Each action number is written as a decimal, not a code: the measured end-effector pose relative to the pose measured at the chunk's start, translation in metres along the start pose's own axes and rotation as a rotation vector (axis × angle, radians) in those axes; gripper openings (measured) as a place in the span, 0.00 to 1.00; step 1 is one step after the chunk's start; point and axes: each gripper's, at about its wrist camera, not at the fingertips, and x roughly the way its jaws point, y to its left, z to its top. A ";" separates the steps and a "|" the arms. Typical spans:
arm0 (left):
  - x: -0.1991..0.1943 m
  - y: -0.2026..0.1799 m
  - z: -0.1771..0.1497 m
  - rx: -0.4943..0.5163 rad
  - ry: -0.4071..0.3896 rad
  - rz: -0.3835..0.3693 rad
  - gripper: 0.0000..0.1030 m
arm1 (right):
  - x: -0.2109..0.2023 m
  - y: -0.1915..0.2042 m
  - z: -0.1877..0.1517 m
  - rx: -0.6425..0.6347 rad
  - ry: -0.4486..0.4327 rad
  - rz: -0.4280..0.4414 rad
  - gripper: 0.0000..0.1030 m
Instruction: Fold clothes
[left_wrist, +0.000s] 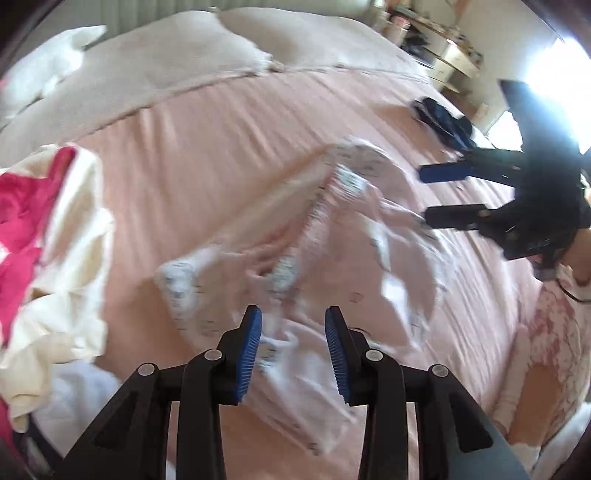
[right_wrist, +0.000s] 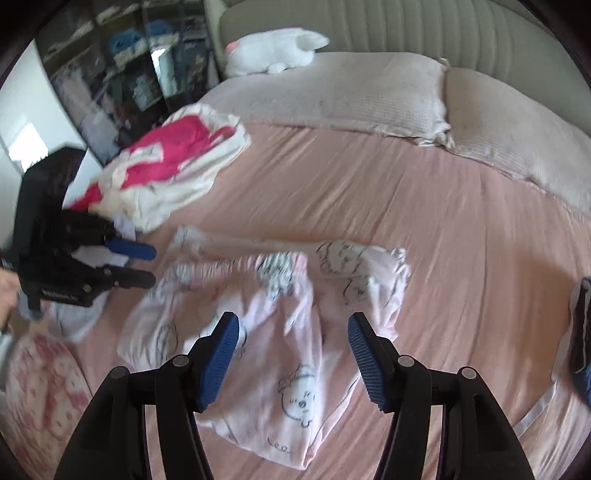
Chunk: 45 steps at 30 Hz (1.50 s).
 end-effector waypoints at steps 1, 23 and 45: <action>0.001 -0.030 -0.020 0.013 0.036 0.029 0.32 | 0.011 0.012 -0.005 -0.061 0.029 -0.030 0.59; -0.066 -0.029 -0.093 0.034 -0.193 0.266 0.32 | 0.054 0.043 0.007 -0.094 -0.037 -0.278 0.59; -0.086 -0.009 -0.122 0.120 -0.098 0.357 0.49 | 0.018 0.005 0.006 -0.038 -0.067 -0.278 0.77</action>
